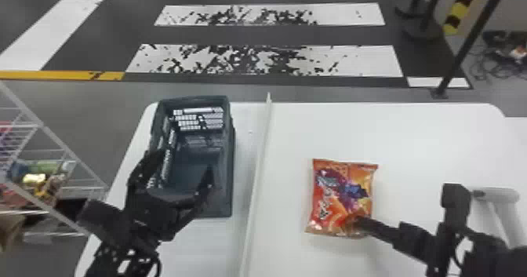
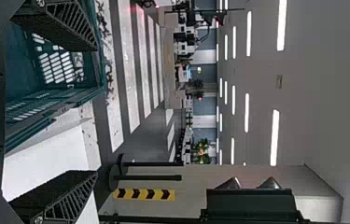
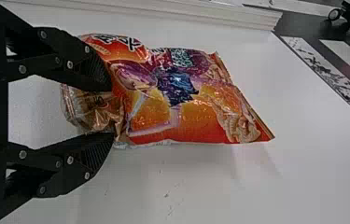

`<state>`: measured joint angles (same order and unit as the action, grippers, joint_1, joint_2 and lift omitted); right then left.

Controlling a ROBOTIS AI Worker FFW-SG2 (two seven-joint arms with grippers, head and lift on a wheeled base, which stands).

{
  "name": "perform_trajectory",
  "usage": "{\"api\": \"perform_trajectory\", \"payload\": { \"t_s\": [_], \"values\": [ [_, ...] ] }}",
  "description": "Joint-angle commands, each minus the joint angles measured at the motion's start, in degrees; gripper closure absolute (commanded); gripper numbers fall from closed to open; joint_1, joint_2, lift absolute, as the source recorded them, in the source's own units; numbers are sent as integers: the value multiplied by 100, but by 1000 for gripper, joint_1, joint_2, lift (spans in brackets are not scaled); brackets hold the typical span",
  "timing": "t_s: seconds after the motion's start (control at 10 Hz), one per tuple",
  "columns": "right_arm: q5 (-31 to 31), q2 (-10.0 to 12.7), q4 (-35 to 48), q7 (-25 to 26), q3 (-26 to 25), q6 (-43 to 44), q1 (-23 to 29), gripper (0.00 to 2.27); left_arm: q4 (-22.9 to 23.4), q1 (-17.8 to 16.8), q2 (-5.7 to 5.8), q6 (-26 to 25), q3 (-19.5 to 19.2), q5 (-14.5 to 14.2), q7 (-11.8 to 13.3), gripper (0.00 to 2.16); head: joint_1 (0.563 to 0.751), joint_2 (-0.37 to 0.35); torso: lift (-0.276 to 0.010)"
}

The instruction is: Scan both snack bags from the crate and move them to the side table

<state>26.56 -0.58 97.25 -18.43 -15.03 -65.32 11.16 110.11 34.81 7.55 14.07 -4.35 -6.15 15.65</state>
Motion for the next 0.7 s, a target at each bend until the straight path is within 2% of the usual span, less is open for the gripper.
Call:
{"api": "perform_trajectory", "payload": {
  "t_s": [0.0, 0.3, 0.6],
  "values": [
    [-63, -12, 83, -20, -61, -91, 27, 2250, -7, -1, 0, -15, 4, 0, 0, 49, 695, 84, -29],
    [130, -3, 329, -170, -281, -284, 159, 2250, -7, 17, 9, 3, 4, 0, 0, 53, 695, 72, -29],
    [-99, -30, 953, 77, -387, -266, 211, 2250, 28, 43, 36, 3, 4, -44, 0, 56, 695, 46, -29]
  ]
}}
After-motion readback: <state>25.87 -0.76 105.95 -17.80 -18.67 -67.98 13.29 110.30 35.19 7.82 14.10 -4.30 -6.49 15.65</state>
